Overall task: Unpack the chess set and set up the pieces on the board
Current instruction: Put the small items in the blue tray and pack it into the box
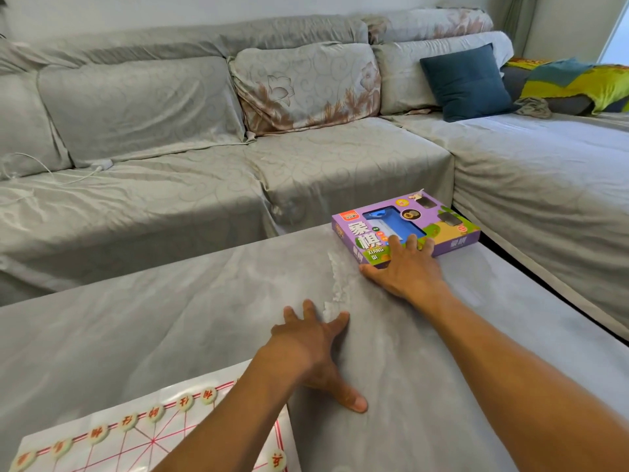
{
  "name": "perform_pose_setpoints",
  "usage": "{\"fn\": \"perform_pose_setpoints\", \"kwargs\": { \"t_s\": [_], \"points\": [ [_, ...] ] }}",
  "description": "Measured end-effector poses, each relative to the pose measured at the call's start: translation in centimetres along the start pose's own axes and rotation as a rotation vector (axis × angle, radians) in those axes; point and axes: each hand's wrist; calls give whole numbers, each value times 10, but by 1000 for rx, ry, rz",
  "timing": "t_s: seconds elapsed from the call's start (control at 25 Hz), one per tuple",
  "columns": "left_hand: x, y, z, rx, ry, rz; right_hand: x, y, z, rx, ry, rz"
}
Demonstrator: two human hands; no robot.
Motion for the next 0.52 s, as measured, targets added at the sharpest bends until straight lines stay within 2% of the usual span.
{"fn": "perform_pose_setpoints", "kwargs": {
  "t_s": [0.28,0.44,0.52],
  "points": [
    [1,0,-1,0,-12,6,-5,-5,-6,-10,10,24],
    [-2,1,1,22,-30,20,-63,-4,-24,100,-123,77],
    [-8,-5,4,47,-61,34,-98,-1,-22,50,-56,167]
  ]
}}
Point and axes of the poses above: each hand's wrist, its own x-axis towards the middle knuckle, its own z-axis out of the back of the hand, y = z × x, and after that the axes turned 9 degrees about -y, right-handed
